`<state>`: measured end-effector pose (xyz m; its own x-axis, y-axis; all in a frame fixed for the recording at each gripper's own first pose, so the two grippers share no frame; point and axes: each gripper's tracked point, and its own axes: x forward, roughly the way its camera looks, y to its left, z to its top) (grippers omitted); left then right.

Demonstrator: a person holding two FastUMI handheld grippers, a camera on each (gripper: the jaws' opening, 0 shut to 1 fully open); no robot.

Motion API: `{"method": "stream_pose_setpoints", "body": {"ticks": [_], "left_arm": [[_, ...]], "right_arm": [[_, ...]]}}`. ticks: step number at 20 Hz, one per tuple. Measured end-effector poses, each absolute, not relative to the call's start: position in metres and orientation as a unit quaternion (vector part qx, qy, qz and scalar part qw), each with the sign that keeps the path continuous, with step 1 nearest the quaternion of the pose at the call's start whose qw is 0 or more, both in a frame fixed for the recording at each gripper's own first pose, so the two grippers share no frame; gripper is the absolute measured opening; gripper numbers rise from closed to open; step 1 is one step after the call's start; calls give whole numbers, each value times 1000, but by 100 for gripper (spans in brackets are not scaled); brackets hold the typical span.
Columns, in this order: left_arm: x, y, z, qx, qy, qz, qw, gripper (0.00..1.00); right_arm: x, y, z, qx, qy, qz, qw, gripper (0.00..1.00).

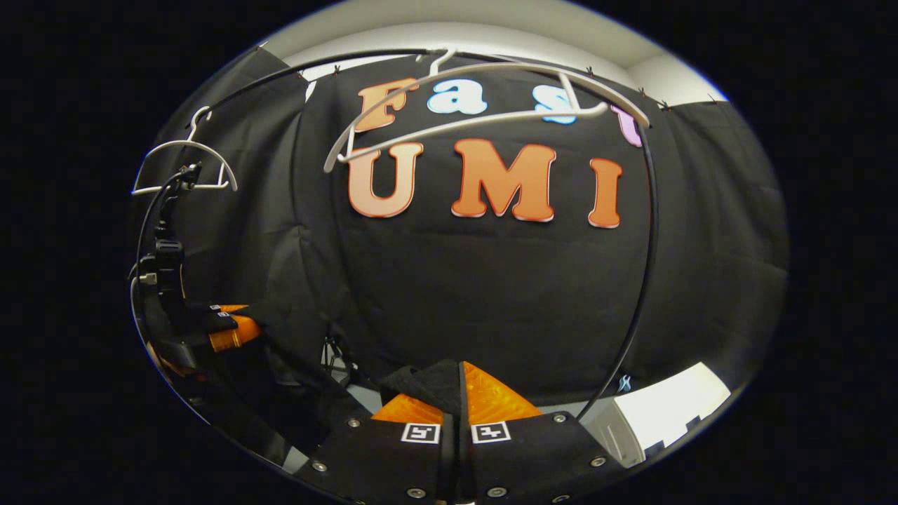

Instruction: Grasp the clothes on the hanger with both hands and then place them into the laundry hamper below.

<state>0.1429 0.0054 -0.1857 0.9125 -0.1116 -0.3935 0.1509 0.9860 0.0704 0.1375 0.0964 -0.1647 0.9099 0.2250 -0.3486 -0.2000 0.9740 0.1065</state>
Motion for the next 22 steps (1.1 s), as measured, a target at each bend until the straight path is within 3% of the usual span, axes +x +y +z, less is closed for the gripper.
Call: {"method": "stream_pose_setpoints", "body": {"ticks": [9,12,15,17,21,22], "left_arm": [[76,7,-333,70,365,-79,925,10],[62,14,-361,85,386,-76,915,11],[42,23,-386,82,426,-67,899,18],[24,29,-408,64,466,-58,880,39],[-7,29,-434,43,511,-58,857,100],[-11,31,-434,44,513,-58,856,100]], "right_arm": [[82,120,-327,37,346,110,931,6],[70,125,-360,51,374,104,920,8],[44,126,-392,54,413,103,903,14],[33,129,-403,55,430,104,895,25],[12,130,-421,59,460,107,880,46],[7,130,-425,60,466,106,876,53]]}}
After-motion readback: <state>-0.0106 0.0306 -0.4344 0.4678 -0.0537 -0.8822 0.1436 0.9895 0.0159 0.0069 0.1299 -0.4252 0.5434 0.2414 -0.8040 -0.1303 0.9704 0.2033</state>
